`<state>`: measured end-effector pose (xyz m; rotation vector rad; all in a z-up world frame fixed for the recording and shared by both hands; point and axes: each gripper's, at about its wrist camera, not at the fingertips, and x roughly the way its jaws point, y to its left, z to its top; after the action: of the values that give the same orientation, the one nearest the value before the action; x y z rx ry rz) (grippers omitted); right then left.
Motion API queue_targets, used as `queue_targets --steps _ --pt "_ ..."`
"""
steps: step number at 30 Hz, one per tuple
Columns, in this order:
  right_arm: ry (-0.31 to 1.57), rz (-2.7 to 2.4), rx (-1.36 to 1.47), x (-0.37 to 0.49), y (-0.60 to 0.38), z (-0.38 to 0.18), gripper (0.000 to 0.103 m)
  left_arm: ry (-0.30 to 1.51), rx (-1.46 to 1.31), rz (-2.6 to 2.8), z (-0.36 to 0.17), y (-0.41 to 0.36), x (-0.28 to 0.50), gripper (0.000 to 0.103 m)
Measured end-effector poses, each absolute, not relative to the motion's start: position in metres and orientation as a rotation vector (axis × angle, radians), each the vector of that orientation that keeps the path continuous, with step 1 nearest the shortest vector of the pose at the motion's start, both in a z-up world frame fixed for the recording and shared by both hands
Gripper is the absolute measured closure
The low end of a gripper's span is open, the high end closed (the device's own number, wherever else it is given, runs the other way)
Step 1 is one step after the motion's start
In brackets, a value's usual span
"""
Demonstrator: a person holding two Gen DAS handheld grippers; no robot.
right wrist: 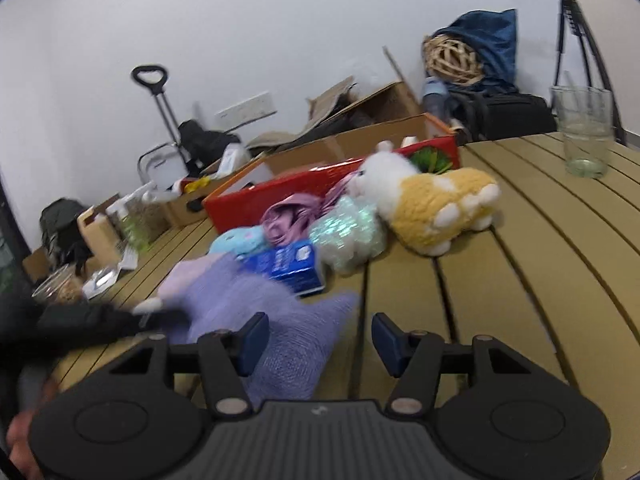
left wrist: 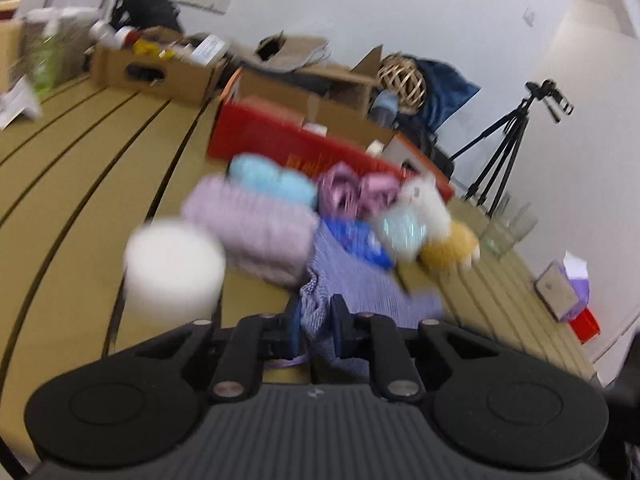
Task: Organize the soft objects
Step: 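Pinch the purple knit cloth with both grippers and lift it, then carry the purple cloth into the box and open both grippers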
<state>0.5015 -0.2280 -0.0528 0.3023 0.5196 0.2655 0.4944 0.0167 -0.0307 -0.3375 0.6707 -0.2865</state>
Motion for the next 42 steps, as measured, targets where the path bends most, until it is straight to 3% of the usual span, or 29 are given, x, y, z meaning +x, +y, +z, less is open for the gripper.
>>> queue_targets --steps 2,5,8,10,12,15,16,17,18,27,33,37,42 --pt "0.520 0.261 0.320 0.501 -0.233 -0.056 0.048 0.684 -0.350 -0.289 -0.034 0.016 0.481 0.082" --pt "0.516 0.270 0.320 0.500 -0.234 -0.058 0.048 0.681 -0.325 -0.282 -0.035 0.015 0.477 0.055" --pt "0.513 0.288 0.323 0.499 -0.234 -0.056 0.048 0.645 -0.287 -0.277 -0.034 0.012 0.480 0.053" --pt "0.518 0.303 0.328 0.506 -0.234 -0.054 0.048 0.667 -0.300 -0.282 -0.039 0.010 0.489 0.056" --pt "0.533 0.331 0.355 0.514 -0.233 -0.055 0.048 0.682 -0.325 -0.324 -0.044 0.009 0.494 0.083" --pt "0.547 0.425 0.436 0.523 -0.234 -0.061 0.051 0.709 -0.347 -0.348 -0.048 0.008 0.497 0.094" --pt "0.566 0.440 0.486 0.525 -0.236 -0.065 0.056 0.710 -0.349 -0.342 -0.050 0.008 0.497 0.094" --pt "0.572 0.471 0.534 0.526 -0.239 -0.068 0.075 0.703 -0.349 -0.348 -0.051 0.009 0.496 0.095" --pt "0.568 0.494 0.553 0.525 -0.240 -0.069 0.080 0.698 -0.355 -0.347 -0.051 0.010 0.495 0.096" --pt "0.464 0.447 0.416 0.443 -0.241 -0.044 0.079 0.617 -0.278 -0.425 -0.032 -0.005 0.432 0.097" --pt "0.472 0.450 0.473 0.442 -0.261 -0.041 0.079 0.597 -0.240 -0.428 -0.019 -0.014 0.437 0.097" --pt "0.429 0.463 0.470 0.460 -0.261 -0.019 0.081 0.548 -0.213 -0.453 0.012 -0.011 0.468 0.097" --pt "0.378 0.498 0.425 0.550 -0.255 0.041 0.082 0.493 -0.152 -0.475 0.068 -0.001 0.561 0.097"
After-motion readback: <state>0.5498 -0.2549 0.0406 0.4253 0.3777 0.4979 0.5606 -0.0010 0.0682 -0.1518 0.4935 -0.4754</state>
